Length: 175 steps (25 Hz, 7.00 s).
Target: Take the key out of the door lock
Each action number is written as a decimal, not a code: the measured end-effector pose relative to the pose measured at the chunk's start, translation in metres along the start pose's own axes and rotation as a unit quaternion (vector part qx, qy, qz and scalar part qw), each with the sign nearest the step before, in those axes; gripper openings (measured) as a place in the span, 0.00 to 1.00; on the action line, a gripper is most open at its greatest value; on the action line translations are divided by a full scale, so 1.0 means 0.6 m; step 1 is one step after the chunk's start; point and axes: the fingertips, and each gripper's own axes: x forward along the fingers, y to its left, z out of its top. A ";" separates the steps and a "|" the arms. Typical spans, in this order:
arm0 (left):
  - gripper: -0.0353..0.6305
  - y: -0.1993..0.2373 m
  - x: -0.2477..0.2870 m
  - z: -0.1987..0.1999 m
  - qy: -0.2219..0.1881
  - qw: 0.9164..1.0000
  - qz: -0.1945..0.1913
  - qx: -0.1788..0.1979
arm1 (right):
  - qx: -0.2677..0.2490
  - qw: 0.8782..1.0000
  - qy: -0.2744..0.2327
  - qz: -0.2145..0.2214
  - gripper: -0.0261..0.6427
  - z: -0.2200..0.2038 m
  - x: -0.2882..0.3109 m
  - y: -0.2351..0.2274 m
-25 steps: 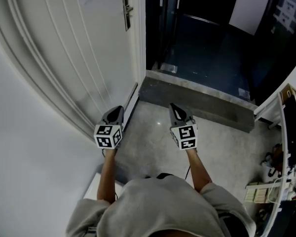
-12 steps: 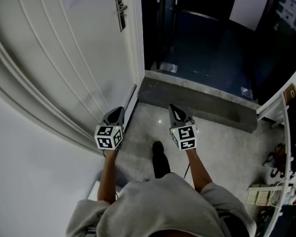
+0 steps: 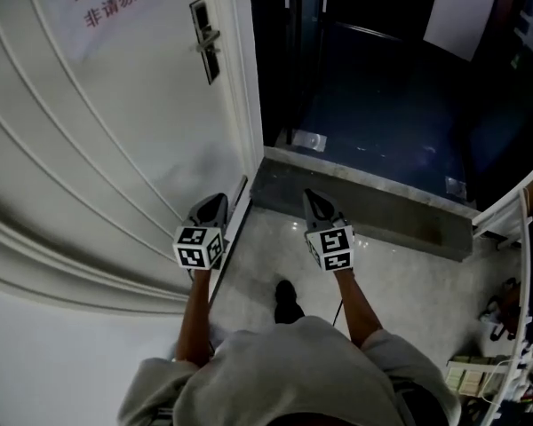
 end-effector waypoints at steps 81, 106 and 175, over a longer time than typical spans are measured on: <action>0.08 0.395 0.580 0.157 -0.008 0.956 0.284 -0.064 | -0.074 0.934 -0.072 0.343 0.07 0.096 0.875 -0.187; 0.08 0.399 0.308 0.150 -0.050 0.901 0.424 -0.077 | -0.344 0.846 -0.220 0.342 0.07 0.220 0.820 -0.069; 0.08 0.400 0.328 0.122 -0.050 0.914 0.387 -0.108 | -0.597 0.723 -0.301 0.173 0.08 0.283 0.885 -0.052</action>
